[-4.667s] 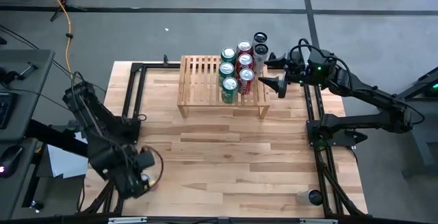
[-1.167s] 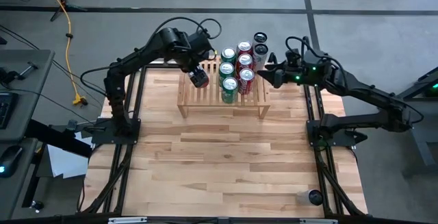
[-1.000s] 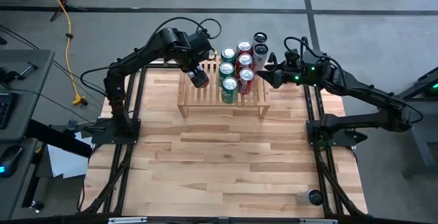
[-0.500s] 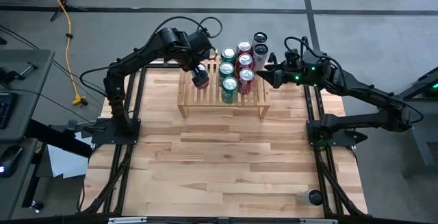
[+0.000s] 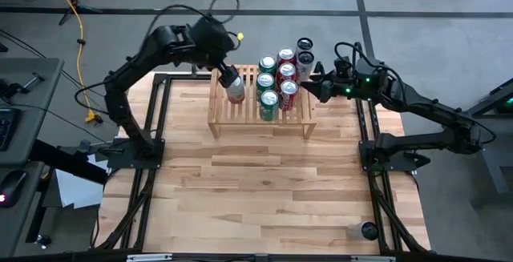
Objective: Place canned beverage on shelf
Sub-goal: Put the pink soda can on the shelf aligned with the other pink soda can
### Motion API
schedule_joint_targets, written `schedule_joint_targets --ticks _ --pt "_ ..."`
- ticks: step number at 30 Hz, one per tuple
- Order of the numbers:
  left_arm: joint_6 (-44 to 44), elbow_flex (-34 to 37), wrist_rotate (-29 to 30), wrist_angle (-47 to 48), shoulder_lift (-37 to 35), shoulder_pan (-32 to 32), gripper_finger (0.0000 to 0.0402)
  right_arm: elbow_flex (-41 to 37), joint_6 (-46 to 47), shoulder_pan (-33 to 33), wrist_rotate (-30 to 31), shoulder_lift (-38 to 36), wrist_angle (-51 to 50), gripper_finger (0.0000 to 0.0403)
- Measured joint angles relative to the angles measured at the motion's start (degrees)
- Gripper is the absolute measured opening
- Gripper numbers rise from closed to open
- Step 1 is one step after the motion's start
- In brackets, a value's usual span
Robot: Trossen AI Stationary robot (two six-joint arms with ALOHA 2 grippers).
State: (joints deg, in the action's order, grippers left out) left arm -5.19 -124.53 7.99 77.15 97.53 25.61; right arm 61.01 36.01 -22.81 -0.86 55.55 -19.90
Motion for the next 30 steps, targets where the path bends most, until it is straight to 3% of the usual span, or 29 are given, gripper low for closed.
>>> schedule_joint_targets --ticks 8,18,23,30 --pt "2.0 0.0 -2.9 -12.3 -6.0 0.0 0.0362 0.0 -0.4 -0.1 1.9 0.0 3.6 0.0367" --pt "2.7 1.5 -2.9 -16.3 -10.1 -0.2 0.0362 0.0 -0.4 -2.6 1.9 0.0 3.9 0.0367" --pt "1.7 16.1 -3.4 -30.8 -16.8 -0.9 0.0362 0.0 -0.5 -2.8 1.2 -0.1 3.9 0.0367" --pt "-4.8 44.1 -12.3 -58.9 -31.0 -1.0 0.0362 0.0 -2.5 -2.8 -0.3 -0.2 4.3 0.0367"
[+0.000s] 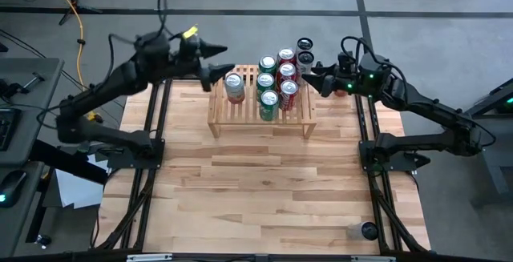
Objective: Place canned beverage on shelf
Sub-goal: Put the pink soda can on the shelf aligned with the other pink soda can
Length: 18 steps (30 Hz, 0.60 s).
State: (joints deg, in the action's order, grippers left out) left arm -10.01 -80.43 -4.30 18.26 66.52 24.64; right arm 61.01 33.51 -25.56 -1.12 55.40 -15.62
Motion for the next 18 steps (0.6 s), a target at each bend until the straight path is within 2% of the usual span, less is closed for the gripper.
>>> schedule_joint_targets --ticks 3,7,13,18 --pt "-4.0 8.6 -2.5 -8.9 -5.1 0.0 0.0362 0.0 -1.3 0.0 0.0 0.0 0.8 0.0367" --pt "-7.8 15.8 -3.1 -15.9 -9.8 0.0 0.0362 0.0 -1.6 -0.1 0.0 0.0 1.8 0.0367" --pt "-8.9 18.9 -3.1 -19.7 -13.0 0.0 0.0362 0.0 -2.3 -0.1 0.3 0.0 5.0 0.0367" --pt "-8.9 18.9 -3.1 -19.9 -13.4 0.0 0.0362 1.3 0.2 -0.4 8.6 1.0 7.0 0.0367"
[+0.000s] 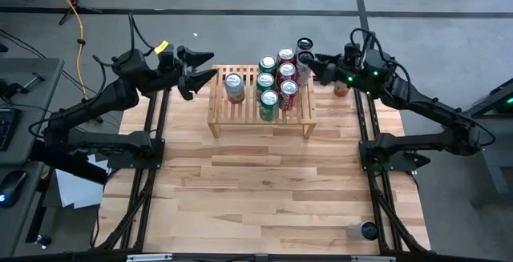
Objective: Place canned beverage on shelf
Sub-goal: Put the pink soda can on the shelf aligned with the other pink soda can
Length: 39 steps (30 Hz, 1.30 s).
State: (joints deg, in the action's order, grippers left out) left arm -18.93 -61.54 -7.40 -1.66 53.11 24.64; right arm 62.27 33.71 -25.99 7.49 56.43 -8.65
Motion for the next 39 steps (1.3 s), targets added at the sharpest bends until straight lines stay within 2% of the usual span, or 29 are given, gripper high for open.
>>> schedule_joint_targets --ticks 6,9,11,14,17,19,26,30,33,35,39 --pt "0.0 0.0 0.0 0.7 0.1 0.0 0.0362 9.1 -0.4 -5.6 18.9 2.8 -11.2 0.0367" --pt "0.0 0.0 0.0 1.0 0.1 0.0 0.0362 13.1 0.5 -11.0 25.2 4.3 -19.7 0.0367" --pt "0.0 0.0 0.0 0.9 0.1 0.0 0.0362 13.9 4.8 -15.2 25.4 5.5 -25.6 0.0367" --pt "0.0 0.0 0.0 1.0 0.1 0.0 0.0362 13.8 10.5 -21.0 22.5 8.7 -37.3 0.0367" --pt "0.0 0.0 0.0 2.1 0.1 0.0 0.0362 13.8 14.4 -24.1 22.2 13.2 -47.8 0.0367" --pt "0.0 0.0 0.0 2.8 0.1 0.0 0.0362 13.8 15.1 -25.0 22.0 16.1 -50.1 0.0367" --pt "0.0 0.0 0.0 3.5 0.1 0.0 0.0362 13.8 13.2 -25.1 21.5 24.1 -49.7 0.0367" --pt "0.0 0.0 0.0 3.5 0.1 0.0 0.0362 13.8 12.3 -25.1 22.4 25.2 -52.2 0.0367" --pt "0.1 0.0 0.0 3.5 0.1 0.0 0.0362 11.7 11.4 -25.1 23.3 23.7 -52.7 0.0367" --pt "0.9 0.0 0.0 3.5 0.1 0.0 0.0362 6.0 12.8 -25.1 22.6 20.6 -51.3 0.0367" --pt "1.5 0.0 0.0 3.2 0.1 0.0 0.0362 -2.6 13.2 -25.3 19.5 14.5 -37.6 0.0367"
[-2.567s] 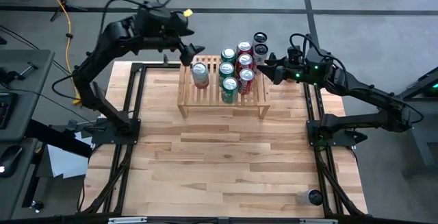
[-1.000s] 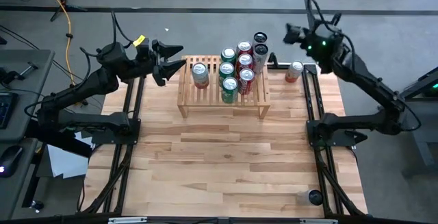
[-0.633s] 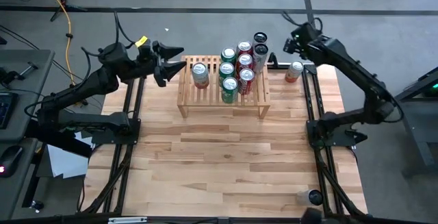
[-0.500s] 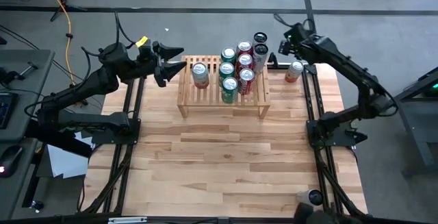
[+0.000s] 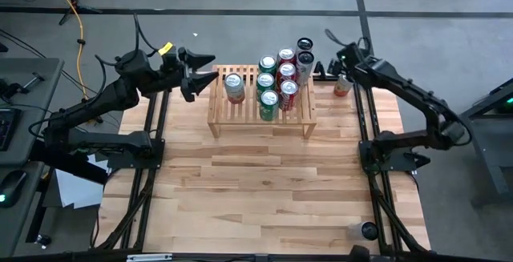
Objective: Place canned beverage on shelf
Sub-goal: Put the pink soda can on the shelf aligned with the other pink soda can
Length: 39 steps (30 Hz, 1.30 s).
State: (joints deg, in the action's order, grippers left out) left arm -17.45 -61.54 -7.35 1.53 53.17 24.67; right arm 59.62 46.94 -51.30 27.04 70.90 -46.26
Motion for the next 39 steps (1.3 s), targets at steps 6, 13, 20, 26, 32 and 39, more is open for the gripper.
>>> schedule_joint_targets --ticks 6,13,20,26,32,39 --pt "-0.5 -0.1 1.1 -2.0 0.0 0.5 0.0362 -0.8 0.7 -1.8 1.0 0.7 2.6 0.0367" --pt "-2.0 -0.1 1.1 -1.9 0.0 0.4 0.0362 -0.8 6.3 -0.5 10.5 7.9 1.9 0.0367" --pt "-2.0 0.0 1.1 -1.9 0.0 0.4 0.0362 -0.8 13.4 -1.4 9.9 14.2 0.8 0.0367" --pt "-2.0 -0.1 1.1 -1.8 0.0 0.4 0.0362 -0.8 15.1 -2.1 9.5 18.9 1.8 0.0367" --pt "-1.9 0.0 1.1 -1.8 0.0 0.4 0.0362 -0.8 10.8 -2.2 6.5 20.6 5.7 0.0367" --pt "-1.9 -0.1 1.1 -1.8 0.0 0.4 0.0362 -0.8 9.4 -2.7 3.7 20.6 3.9 0.0344"
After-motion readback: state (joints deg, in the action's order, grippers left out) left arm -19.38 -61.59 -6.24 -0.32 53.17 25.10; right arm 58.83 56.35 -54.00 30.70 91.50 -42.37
